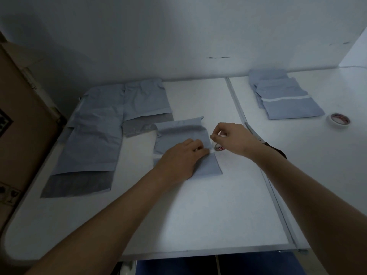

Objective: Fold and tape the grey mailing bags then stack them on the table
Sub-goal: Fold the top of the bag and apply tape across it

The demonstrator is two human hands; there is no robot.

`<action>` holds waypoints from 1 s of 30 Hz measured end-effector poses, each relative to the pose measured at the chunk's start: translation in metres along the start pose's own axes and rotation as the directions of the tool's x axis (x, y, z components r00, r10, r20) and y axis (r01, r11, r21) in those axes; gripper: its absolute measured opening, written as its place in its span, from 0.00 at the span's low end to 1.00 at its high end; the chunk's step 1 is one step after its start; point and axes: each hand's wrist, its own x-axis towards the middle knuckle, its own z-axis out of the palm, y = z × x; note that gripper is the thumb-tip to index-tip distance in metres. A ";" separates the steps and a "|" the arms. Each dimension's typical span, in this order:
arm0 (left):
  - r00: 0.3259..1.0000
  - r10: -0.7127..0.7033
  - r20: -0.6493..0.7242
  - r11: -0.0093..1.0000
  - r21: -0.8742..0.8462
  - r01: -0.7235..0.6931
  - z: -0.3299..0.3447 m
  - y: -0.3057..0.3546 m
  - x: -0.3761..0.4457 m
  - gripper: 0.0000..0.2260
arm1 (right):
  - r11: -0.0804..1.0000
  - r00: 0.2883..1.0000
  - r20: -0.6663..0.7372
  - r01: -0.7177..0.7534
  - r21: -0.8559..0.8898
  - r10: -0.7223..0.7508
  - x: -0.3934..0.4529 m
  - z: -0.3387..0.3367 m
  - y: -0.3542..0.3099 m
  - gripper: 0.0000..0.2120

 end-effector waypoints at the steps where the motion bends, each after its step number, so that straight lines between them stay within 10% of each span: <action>1: 1.000 0.004 -0.001 1.000 0.015 -0.004 0.001 -0.001 -0.001 0.20 | 1.000 1.000 -0.011 0.000 0.007 0.000 0.000 0.000 0.000 0.07; 14: 0.998 -0.052 -0.036 0.996 0.075 0.055 0.006 0.009 -0.008 0.23 | 0.992 0.990 -0.127 -0.048 0.115 0.063 -0.008 0.007 0.005 0.05; 30: 0.998 -0.070 0.004 0.987 0.145 0.069 0.005 0.014 -0.010 0.24 | 0.989 0.992 -0.124 -0.015 -0.149 -0.004 -0.016 -0.003 0.006 0.05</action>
